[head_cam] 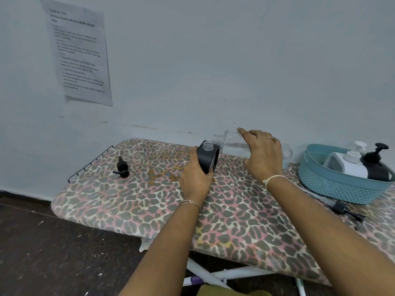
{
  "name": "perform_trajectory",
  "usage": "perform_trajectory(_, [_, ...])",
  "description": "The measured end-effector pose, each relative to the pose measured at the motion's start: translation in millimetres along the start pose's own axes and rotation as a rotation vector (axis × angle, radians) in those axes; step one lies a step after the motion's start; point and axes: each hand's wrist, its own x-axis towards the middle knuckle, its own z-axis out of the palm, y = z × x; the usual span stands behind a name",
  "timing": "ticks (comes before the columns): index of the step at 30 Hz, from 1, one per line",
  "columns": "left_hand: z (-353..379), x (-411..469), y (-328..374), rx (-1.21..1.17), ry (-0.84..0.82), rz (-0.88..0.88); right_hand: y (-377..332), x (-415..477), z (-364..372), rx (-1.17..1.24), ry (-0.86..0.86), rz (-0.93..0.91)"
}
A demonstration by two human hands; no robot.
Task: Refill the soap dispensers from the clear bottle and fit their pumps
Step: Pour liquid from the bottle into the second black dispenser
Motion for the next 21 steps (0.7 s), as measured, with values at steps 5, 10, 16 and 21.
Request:
perform_trajectory(5, [-0.8, -0.7, 0.2, -0.009, 0.007, 0.004, -2.6, 1.0, 0.7, -0.005, -0.003, -0.012])
perform_trajectory(10, [-0.9, -0.4, 0.5, -0.014, 0.007, 0.003, -3.5, 3.2, -0.8, -0.028, 0.011, -0.031])
perform_trajectory(16, [-1.2, -0.6, 0.0, -0.028, 0.005, 0.013, -3.7, 6.4, -2.8, -0.064, 0.013, -0.057])
perform_trajectory(21, [-1.3, -0.8, 0.5, -0.024, 0.002, 0.012, -3.8, 6.9, -2.0, -0.081, 0.02, -0.07])
